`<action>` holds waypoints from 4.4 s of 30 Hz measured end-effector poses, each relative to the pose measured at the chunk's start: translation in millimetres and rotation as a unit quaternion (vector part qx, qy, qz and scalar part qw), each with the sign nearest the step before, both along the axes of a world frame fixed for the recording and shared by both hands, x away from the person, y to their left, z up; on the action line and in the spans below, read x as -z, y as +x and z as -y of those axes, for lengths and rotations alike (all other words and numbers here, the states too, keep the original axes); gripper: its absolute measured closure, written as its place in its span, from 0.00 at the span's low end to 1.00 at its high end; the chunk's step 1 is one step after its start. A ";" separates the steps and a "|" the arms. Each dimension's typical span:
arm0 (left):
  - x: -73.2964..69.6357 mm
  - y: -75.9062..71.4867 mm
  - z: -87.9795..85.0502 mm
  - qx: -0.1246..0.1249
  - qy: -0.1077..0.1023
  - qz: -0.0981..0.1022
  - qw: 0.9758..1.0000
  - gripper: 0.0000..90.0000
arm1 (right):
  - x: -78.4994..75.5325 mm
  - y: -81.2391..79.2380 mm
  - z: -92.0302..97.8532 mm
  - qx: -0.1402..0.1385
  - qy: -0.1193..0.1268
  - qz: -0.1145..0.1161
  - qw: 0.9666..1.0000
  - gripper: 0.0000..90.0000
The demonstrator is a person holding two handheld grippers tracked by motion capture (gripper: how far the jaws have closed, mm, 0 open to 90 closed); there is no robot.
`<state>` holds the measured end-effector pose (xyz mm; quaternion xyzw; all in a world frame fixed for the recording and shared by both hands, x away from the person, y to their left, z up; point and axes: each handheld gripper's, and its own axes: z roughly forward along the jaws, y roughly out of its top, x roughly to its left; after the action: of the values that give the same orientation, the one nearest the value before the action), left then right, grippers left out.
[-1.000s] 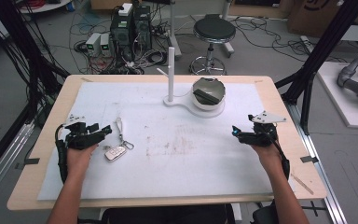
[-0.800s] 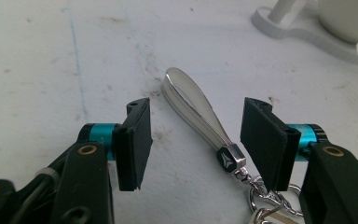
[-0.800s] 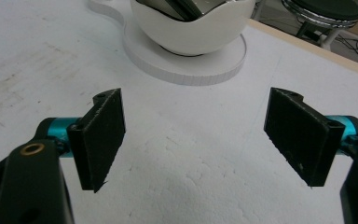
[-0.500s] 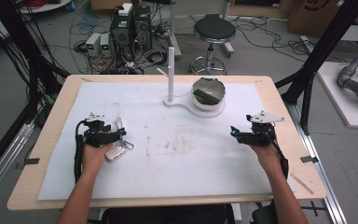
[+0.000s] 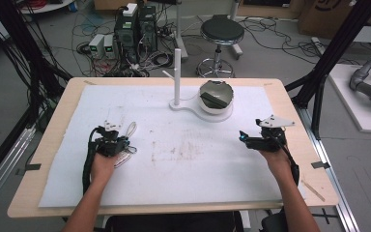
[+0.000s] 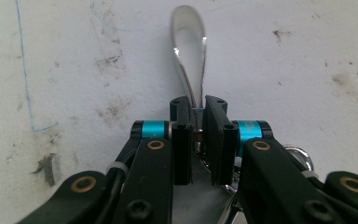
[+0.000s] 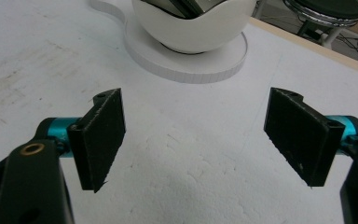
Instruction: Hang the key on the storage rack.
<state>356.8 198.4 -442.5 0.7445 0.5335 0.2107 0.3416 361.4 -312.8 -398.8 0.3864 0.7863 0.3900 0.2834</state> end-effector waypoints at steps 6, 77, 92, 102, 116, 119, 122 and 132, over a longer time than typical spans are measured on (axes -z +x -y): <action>-5.0 -0.9 -2.7 0.003 -0.044 0.019 0.999 0.90 | -0.5 -0.5 1.9 0.003 0.005 0.001 1.000 0.23; -93.6 90.8 118.7 0.098 -0.073 0.153 0.981 0.81 | -2.1 -2.5 12.4 0.007 0.022 0.007 1.000 0.23; -69.4 55.0 50.9 0.089 -0.161 0.181 0.966 0.26 | -2.0 -7.2 13.6 0.009 0.024 0.005 1.000 0.23; -57.4 20.7 12.0 0.102 -0.154 0.200 0.962 0.20 | 0.3 -6.6 10.6 0.004 0.025 -0.004 1.000 0.23; -43.6 13.9 0.0 0.084 -0.160 0.191 0.965 0.20 | 0.1 -8.5 6.4 0.002 0.021 -0.007 1.000 0.23; -42.6 13.4 -0.9 0.083 -0.159 0.189 0.965 0.20 | 0.5 -8.1 6.1 0.003 0.021 -0.007 1.000 0.23; -41.6 13.2 -2.0 0.080 -0.160 0.188 0.966 0.20 | 1.4 -7.9 5.7 0.002 0.021 -0.009 1.000 0.23; -42.8 9.8 -2.5 0.076 -0.162 0.188 0.966 0.20 | 1.3 -10.2 6.0 0.004 0.021 -0.014 1.000 0.23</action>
<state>366.6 200.9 -399.8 0.6650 0.4284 0.2311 0.5665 351.1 -318.8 -400.1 0.4009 0.7801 0.4000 0.2661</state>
